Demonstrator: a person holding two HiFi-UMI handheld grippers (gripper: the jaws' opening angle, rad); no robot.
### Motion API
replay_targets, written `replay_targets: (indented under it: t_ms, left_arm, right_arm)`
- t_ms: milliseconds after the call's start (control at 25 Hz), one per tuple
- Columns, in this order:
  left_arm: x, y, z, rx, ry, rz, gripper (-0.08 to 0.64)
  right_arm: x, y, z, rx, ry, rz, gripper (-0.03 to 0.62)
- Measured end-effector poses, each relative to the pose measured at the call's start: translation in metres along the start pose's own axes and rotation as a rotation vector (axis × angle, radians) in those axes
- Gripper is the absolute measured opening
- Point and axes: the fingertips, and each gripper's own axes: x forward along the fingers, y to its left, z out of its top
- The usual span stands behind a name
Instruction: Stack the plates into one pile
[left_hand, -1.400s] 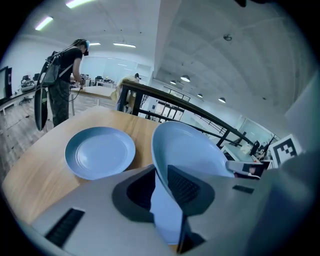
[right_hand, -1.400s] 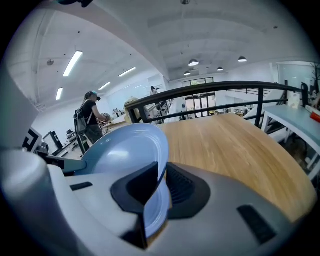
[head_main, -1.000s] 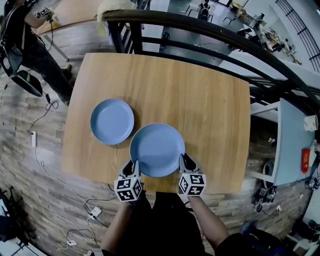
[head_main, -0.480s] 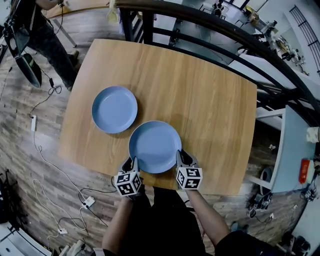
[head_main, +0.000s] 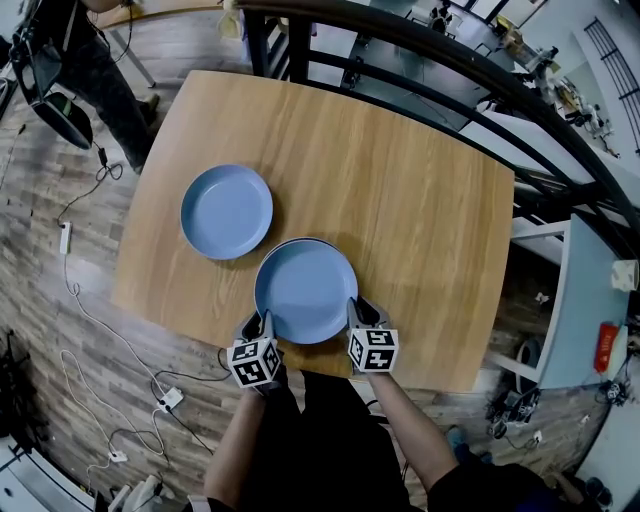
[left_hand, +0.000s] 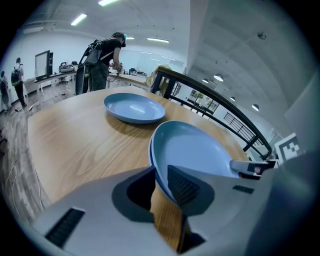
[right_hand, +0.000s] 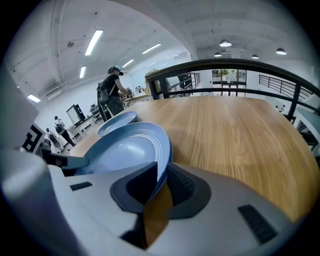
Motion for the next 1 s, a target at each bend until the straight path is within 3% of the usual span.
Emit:
replay_targets:
  t_ms: [440, 600, 1000]
  left_arm:
    - [0.006, -0.003, 0.001, 0.003, 0.002, 0.013, 0.090]
    - [0.006, -0.004, -0.001, 0.005, 0.011, 0.030, 0.126]
    - [-0.012, -0.004, 0.009, -0.049, -0.040, 0.055, 0.137]
  right_arm:
    - [0.008, 0.000, -0.006, -0.082, 0.042, 0.010, 0.112]
    - [0.006, 0.001, -0.003, -0.100, 0.032, 0.019, 0.127]
    - [-0.003, -0.008, 0.013, -0.106, -0.007, 0.022, 0.129]
